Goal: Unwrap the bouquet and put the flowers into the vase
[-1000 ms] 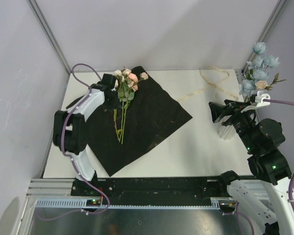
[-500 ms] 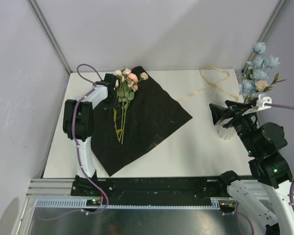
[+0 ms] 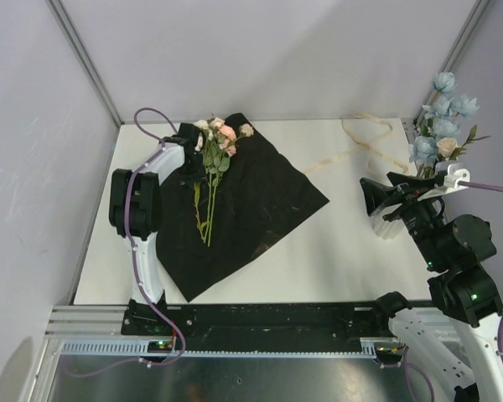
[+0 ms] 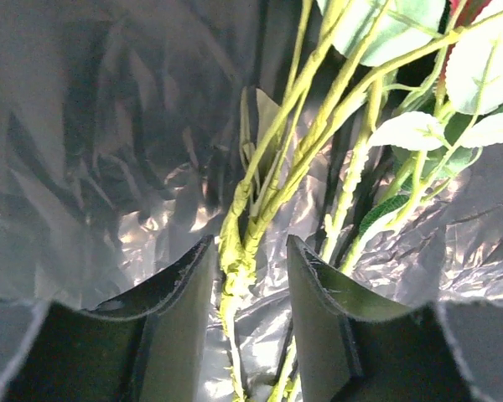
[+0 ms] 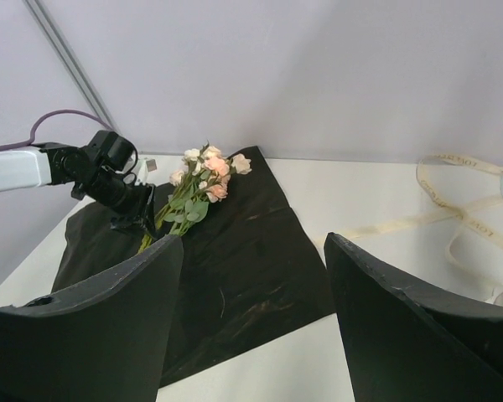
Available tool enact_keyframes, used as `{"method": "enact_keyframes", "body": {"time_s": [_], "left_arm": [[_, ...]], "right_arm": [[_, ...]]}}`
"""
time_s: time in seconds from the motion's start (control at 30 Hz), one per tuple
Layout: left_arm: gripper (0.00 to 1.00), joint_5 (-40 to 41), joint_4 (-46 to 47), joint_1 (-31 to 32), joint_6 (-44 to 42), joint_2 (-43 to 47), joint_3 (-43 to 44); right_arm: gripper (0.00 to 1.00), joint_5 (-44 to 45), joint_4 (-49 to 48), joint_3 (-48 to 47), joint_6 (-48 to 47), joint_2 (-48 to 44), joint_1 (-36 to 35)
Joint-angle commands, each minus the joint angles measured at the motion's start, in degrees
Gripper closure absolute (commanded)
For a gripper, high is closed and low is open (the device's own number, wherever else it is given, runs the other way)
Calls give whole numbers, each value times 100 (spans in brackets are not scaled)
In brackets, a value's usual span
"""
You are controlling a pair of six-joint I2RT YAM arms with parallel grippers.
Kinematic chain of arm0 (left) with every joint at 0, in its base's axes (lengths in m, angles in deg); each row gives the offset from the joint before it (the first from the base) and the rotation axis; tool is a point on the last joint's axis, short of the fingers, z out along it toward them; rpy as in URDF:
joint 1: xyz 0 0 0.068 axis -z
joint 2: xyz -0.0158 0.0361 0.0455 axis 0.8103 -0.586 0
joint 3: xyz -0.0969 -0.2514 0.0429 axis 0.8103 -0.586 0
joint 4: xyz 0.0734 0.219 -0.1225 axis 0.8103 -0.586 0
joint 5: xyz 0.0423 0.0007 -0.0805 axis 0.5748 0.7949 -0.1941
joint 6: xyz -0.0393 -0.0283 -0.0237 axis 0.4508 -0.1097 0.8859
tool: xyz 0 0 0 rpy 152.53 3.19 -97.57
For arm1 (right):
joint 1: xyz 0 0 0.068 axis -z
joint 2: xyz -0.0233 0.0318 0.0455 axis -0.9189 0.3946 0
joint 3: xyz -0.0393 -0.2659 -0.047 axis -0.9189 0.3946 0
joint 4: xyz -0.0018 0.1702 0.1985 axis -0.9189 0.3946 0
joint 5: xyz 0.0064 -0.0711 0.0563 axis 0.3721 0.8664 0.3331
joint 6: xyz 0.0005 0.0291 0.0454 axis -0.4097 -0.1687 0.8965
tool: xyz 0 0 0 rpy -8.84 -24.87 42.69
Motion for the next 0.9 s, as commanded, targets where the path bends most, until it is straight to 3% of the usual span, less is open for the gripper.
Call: {"method": "enact_keyframes", "body": {"time_s": [0.0,0.2,0.53,0.87], "left_arm": [[56,-409,-56,-44,-8,-111,198],[63,-566,-52,-47,166,-297,61],[98,-234,-50,-38,148,409,107],[100,-180,-54,36,50,1750,4]], "right_arm": [[26,-43,-273,0,-1,-141,-35],[25,1,-265,-6,-146,-201,-35],[25,86,-215,1,-251,-146,-35],[26,-162,-168,-5,86,122,-46]]}}
